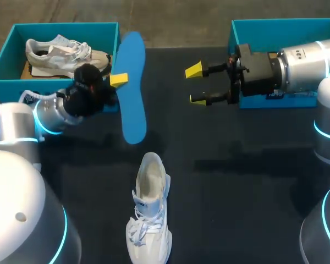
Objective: Take the shoe out of the shoebox, open the shoe tongue, remove and reinsert the insole, then place the shoe into the shoebox
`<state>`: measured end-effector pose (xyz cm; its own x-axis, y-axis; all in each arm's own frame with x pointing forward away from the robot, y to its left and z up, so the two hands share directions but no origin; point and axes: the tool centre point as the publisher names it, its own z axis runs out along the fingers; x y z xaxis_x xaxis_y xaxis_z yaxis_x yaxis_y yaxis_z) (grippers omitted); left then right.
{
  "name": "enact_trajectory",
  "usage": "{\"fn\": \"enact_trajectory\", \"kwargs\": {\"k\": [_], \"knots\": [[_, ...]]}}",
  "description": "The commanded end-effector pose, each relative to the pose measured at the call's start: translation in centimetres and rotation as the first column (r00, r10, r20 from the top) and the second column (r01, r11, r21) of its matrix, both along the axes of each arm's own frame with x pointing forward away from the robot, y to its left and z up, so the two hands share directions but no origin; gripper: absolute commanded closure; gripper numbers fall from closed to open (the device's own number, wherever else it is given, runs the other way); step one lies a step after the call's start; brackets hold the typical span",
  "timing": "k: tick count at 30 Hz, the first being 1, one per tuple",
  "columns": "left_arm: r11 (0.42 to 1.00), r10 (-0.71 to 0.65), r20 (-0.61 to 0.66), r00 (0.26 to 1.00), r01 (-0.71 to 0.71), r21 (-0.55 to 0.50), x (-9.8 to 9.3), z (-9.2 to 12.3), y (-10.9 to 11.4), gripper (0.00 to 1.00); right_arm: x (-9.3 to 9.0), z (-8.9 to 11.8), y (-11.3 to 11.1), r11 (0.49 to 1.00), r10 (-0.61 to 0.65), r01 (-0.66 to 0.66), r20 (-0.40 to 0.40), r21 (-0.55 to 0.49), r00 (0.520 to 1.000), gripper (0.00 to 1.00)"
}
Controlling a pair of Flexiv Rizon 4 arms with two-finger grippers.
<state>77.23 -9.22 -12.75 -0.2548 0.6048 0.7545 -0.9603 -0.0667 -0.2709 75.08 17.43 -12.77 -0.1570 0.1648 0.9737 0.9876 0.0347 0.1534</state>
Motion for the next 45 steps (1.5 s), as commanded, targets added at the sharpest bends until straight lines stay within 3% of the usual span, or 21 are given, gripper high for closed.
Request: {"fn": "enact_trajectory", "kwargs": {"k": [1, 20, 30, 45], "knots": [[0.996, 0.050, -0.542, 0.839, 0.002, 0.094, -0.8, 0.3, 0.1, 1.00, -0.1, 0.1, 0.1, 1.000, -0.002, 0.002, -0.002, -0.006, 1.000, 0.00], [0.957, 0.169, -0.438, 0.883, -0.041, 0.287, -1.6, 0.7, 0.0, 1.00, -0.1, 0.1, 0.1, 1.000, -0.002, 0.002, -0.002, -0.006, 1.000, 0.00], [0.945, 0.201, -0.424, 0.883, -0.060, 0.322, -0.7, 0.3, -0.2, 1.00, -0.1, 0.1, 0.1, 1.000, -0.002, 0.002, -0.002, -0.006, 1.000, 0.00], [0.909, 0.197, -0.369, 0.908, -0.028, 0.416, 1.5, -0.8, -2.7, 1.00, -0.1, 0.1, 0.1, 1.000, -0.002, 0.002, -0.002, -0.006, 1.000, 0.00]]}}
